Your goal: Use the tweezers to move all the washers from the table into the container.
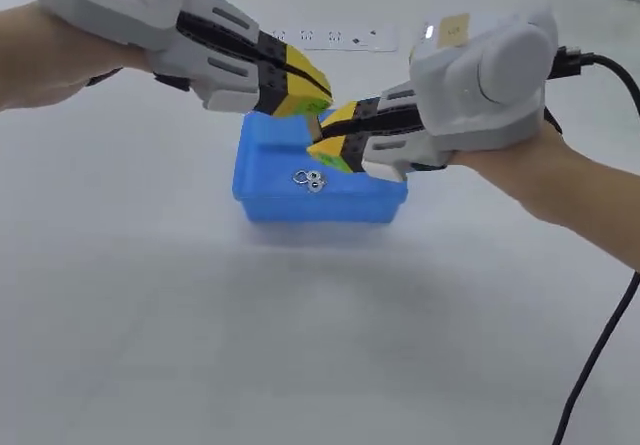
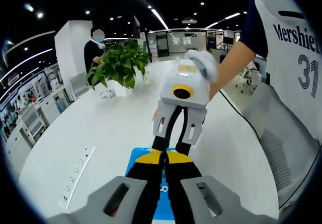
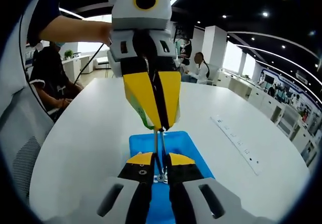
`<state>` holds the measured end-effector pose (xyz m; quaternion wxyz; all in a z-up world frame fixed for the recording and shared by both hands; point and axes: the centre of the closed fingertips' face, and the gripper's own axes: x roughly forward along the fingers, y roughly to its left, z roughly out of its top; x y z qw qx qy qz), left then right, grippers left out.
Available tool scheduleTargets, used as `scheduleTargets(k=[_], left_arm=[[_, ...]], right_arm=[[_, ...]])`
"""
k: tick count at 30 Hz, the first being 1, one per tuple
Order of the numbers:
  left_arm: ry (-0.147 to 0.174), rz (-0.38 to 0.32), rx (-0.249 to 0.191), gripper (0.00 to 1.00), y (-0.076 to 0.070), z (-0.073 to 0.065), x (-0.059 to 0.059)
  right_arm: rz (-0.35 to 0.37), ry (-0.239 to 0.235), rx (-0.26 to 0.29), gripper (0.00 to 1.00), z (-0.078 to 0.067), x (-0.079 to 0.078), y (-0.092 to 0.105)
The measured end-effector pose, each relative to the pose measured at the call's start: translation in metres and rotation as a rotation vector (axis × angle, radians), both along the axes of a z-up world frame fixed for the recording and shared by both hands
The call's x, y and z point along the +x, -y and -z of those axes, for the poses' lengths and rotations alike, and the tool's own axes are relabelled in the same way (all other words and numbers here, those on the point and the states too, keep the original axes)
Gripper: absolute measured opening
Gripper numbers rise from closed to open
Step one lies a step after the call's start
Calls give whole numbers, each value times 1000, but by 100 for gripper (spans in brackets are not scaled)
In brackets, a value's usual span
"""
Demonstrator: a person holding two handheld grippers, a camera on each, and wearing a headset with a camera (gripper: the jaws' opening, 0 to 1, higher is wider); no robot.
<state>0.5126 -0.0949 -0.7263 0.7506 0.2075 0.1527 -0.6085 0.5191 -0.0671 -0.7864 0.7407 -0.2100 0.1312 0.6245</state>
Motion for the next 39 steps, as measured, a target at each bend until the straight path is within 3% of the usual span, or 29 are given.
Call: scheduleTargets(k=[1, 6, 7, 9, 10, 11, 16, 17, 18, 20, 21, 23, 25, 27, 34, 39], left_arm=[[-2, 2, -10, 5, -2, -2, 0], [16, 10, -36, 5, -4, -23, -20], [7, 11, -22, 5, -6, -23, -26], [21, 11, 12, 5, -12, -17, -28], [5, 13, 13, 5, -14, -15, -33], [13, 11, 12, 5, -14, -15, -36], [-7, 7, 0, 5, -10, -16, -54], [-11, 5, 0, 5, -12, -8, -55], [-18, 8, -3, 5, -11, -6, -58], [-29, 12, -8, 5, -5, -6, -75], [-34, 14, -7, 5, -4, -2, -74], [-53, 14, -9, 5, -3, 5, -86], [-74, 12, -12, 5, 1, 13, -87], [-99, 8, -6, 5, 4, 21, -102], [-186, -41, 31, 5, 4, 61, -112], [-219, -84, 54, 6, 2, 87, -113]], right_arm=[[0, -1, 11, 10, -7, -3, 1], [-14, 9, 32, 9, -27, -23, 3], [-23, 16, 22, 9, -28, -29, 4], [-24, 17, 11, 8, -29, -34, 6], [-29, 13, 2, 8, -29, -39, 7], [-32, 13, -2, 8, -30, -43, 8], [-57, 8, -48, 8, -26, -66, 12], [-58, 5, -56, 8, -25, -68, 13], [-66, -7, -71, 8, -22, -74, 15], [-73, -14, -89, 7, -17, -81, 17], [-76, -17, -102, 7, -14, -84, 18], [-91, -27, -133, 7, -6, -93, 21], [-93, -45, -161, 7, 3, -100, 23], [-101, -54, -189, 7, 13, -107, 25], [-98, -78, -315, 7, 48, -118, 32], [-103, -66, -390, 7, 69, -118, 33]])
